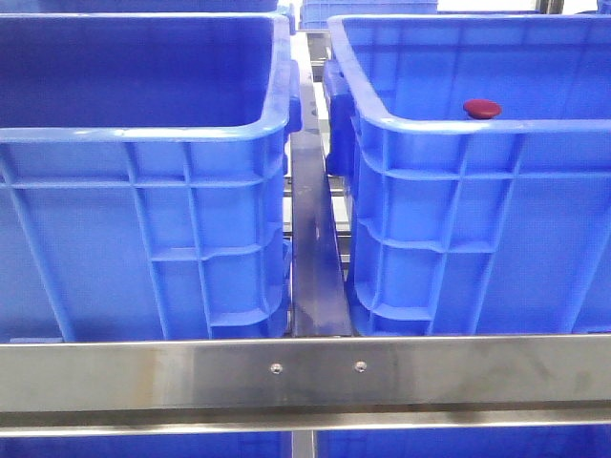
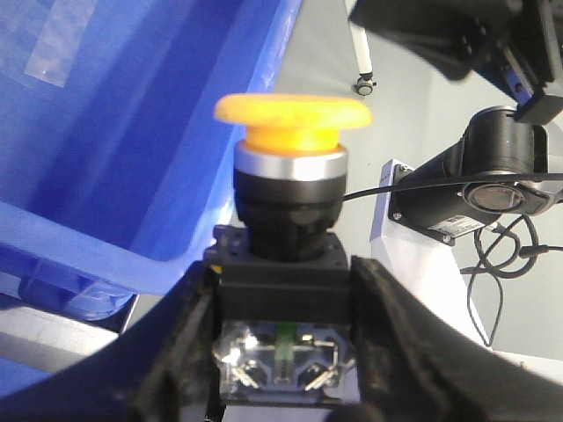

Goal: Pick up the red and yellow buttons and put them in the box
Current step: 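Carry the yellow button to the right gripper and grasp it there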

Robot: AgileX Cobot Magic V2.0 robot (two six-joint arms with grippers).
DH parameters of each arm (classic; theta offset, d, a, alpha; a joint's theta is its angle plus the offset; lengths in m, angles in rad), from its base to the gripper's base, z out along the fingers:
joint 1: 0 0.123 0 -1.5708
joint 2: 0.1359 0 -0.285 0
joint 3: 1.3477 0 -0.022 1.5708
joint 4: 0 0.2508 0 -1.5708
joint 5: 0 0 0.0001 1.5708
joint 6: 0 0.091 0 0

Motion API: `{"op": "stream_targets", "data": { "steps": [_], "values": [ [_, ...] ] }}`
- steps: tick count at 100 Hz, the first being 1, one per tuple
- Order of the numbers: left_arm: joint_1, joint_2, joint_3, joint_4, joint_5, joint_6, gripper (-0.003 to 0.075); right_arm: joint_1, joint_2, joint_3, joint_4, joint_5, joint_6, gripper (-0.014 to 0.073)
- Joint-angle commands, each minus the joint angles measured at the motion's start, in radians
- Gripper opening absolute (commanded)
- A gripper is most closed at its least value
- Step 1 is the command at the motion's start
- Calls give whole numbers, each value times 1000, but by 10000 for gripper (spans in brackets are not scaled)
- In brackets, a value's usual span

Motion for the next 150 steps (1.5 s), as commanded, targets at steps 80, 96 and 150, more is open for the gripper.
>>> {"op": "stream_targets", "data": {
  "steps": [80, 96, 150],
  "values": [
    [-8, -35, -33, -70, -31, 3, 83, 1, 511, -336, 189, 751, 484, 631],
    [-8, -35, -33, -70, -34, 3, 83, 2, 526, -368, 192, 726, 484, 631],
    [-8, -35, -33, -70, -51, 3, 83, 148, 593, -430, 201, 607, 484, 631]
  ]
}}
